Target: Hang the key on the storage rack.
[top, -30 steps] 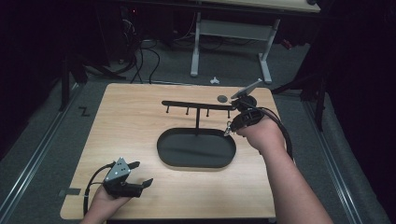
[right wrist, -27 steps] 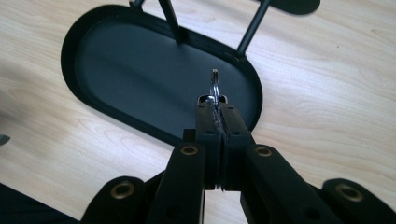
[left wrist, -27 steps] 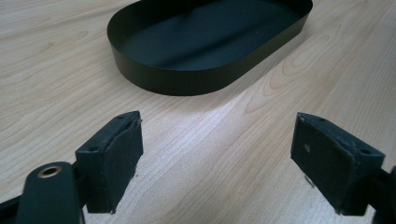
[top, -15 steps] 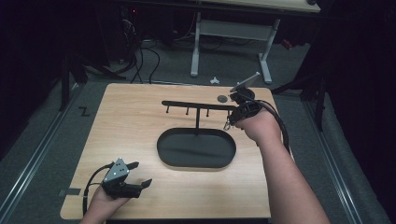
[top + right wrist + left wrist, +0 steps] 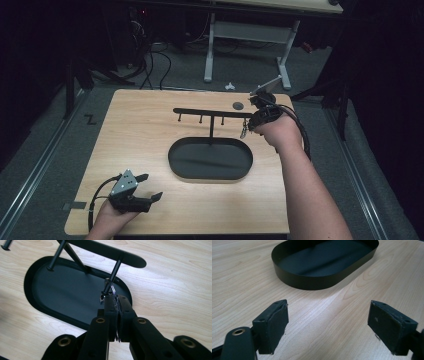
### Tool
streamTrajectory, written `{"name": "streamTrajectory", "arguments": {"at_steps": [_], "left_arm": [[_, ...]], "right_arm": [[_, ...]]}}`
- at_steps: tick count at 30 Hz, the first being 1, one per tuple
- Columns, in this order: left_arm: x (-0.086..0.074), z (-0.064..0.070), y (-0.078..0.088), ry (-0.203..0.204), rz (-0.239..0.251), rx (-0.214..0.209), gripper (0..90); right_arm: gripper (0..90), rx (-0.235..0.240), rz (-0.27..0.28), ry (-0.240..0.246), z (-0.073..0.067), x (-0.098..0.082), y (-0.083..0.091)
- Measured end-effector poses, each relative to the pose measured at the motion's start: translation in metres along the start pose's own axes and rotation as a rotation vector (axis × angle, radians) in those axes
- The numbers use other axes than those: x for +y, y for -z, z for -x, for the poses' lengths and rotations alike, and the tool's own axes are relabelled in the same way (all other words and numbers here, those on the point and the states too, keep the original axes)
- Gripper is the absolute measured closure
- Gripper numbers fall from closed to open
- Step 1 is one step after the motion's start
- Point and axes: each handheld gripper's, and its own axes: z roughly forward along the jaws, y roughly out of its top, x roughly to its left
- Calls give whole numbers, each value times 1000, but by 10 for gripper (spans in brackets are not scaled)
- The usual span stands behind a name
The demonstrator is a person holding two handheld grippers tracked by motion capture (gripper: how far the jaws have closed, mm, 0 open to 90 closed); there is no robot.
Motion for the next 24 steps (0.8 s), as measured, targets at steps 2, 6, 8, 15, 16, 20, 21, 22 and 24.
{"name": "streamTrajectory", "arguments": {"at_steps": [2,6,8,15,16,20,21,22,24], "left_arm": [[0,-1,0,4,-1,-2,173],[0,-1,0,3,-4,-3,173],[0,-1,-1,8,-3,-2,173],[0,0,-3,-2,-10,-4,173],[0,0,-3,-1,-10,-3,173],[0,1,-3,3,-11,-9,173],[0,1,-4,4,-15,-11,173],[0,1,-4,3,-17,-11,173],[0,2,-4,-1,-14,-8,173]], "right_arm": [[864,-7,0,1,0,1,-2],[817,-28,16,-6,2,2,-3],[813,-28,22,-10,3,3,-3],[777,-22,44,-11,1,1,3],[771,-23,47,-10,1,0,5],[721,-12,61,-5,-1,-8,9],[709,-8,66,-5,-1,-11,9],[693,-5,68,-6,-1,-14,9],[642,-3,70,2,1,-21,6]]}}
